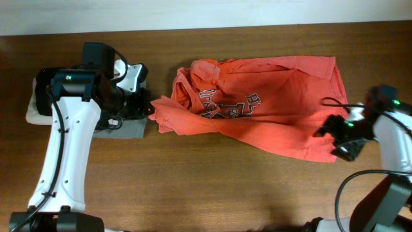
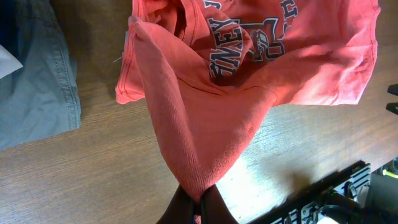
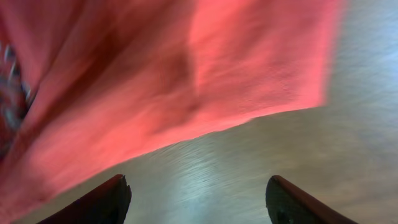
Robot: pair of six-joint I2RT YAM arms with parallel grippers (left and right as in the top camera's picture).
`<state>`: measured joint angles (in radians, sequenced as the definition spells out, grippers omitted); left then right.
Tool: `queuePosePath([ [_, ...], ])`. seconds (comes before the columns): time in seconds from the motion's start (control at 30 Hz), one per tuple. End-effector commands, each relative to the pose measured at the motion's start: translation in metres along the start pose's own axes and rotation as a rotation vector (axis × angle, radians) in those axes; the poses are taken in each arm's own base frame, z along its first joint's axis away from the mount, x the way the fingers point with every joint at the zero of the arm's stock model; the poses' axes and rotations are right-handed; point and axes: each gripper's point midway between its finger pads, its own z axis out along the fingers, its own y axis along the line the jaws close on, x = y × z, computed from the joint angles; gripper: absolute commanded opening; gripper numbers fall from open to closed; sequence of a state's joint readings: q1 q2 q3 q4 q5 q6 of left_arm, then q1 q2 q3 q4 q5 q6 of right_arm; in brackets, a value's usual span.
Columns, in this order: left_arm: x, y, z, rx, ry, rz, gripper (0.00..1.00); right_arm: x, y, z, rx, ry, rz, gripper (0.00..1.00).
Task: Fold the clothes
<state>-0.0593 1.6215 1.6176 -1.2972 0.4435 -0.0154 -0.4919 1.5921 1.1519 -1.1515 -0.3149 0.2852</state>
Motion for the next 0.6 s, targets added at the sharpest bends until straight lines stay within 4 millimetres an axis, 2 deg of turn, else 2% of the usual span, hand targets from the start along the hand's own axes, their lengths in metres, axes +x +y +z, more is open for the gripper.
queuePosePath([
  [0.0, -0.003, 0.002, 0.001, -0.007, -0.007, 0.009, 0.01, 0.000, -0.044, 0.004, 0.000, 0.030, 0.181, 0.75],
  [0.07, -0.004, 0.002, 0.001, -0.007, -0.012, 0.011, 0.01, 0.002, -0.061, 0.005, -0.006, 0.034, 0.248, 0.75],
  [0.2, -0.005, 0.002, 0.001, -0.005, -0.016, 0.006, 0.00, 0.012, -0.077, 0.015, -0.022, 0.058, 0.309, 0.75],
  [0.33, -0.005, 0.002, 0.001, -0.006, -0.017, 0.006, 0.00, 0.015, -0.075, 0.037, -0.076, 0.051, 0.318, 0.74],
  [0.57, -0.005, 0.002, 0.001, -0.006, -0.015, 0.005, 0.00, 0.000, -0.070, 0.057, -0.160, -0.033, 0.338, 0.68],
])
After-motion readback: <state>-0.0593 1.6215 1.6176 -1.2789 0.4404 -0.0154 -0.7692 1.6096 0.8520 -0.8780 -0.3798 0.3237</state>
